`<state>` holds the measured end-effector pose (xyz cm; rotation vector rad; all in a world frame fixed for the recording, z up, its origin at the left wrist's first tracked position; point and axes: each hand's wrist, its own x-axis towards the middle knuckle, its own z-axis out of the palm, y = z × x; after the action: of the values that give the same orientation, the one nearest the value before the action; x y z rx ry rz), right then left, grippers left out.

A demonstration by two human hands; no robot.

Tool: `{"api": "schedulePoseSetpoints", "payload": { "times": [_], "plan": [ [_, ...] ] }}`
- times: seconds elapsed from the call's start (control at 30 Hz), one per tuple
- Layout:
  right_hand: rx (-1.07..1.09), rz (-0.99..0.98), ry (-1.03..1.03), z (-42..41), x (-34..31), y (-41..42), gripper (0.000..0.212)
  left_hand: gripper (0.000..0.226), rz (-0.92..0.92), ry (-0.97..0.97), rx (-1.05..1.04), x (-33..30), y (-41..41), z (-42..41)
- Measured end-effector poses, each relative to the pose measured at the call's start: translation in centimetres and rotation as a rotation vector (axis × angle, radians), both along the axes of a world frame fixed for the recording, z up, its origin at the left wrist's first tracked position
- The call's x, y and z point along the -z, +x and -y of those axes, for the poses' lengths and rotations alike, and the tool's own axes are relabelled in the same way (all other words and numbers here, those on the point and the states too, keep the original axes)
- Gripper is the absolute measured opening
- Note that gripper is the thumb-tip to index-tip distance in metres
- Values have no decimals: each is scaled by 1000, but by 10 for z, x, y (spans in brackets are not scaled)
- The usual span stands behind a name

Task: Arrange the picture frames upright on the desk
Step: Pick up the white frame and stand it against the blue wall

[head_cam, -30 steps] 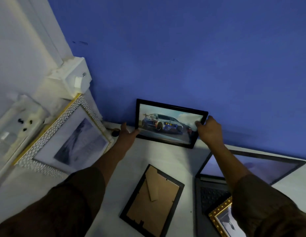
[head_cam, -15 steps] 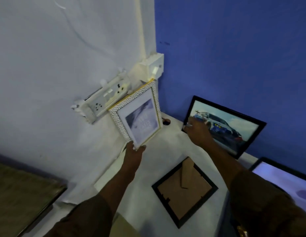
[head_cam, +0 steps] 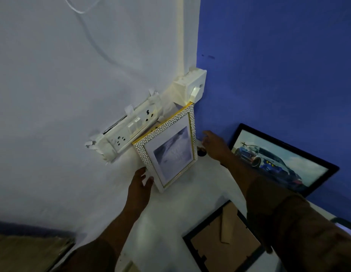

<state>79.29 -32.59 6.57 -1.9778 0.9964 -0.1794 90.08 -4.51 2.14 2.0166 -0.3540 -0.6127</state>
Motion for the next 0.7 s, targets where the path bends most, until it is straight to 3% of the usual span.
{"api": "schedulePoseSetpoints", "payload": {
  "times": [0.17, 0.33, 0.57, 0.7],
  "plan": [
    [-82, -24, -33, 23, 12, 41, 35, 21, 54, 67, 91, 19, 22, 13],
    [-104, -31, -39, 29, 30, 54, 28, 27, 136, 61, 127, 26, 27, 12],
    [-101, 89, 92, 12, 27, 1, 19, 10, 272, -61, 66, 5, 3, 3],
    [-84, 178, 187, -6, 25, -48, 28, 22, 332, -185, -1, -24, -20, 5]
  ]
}}
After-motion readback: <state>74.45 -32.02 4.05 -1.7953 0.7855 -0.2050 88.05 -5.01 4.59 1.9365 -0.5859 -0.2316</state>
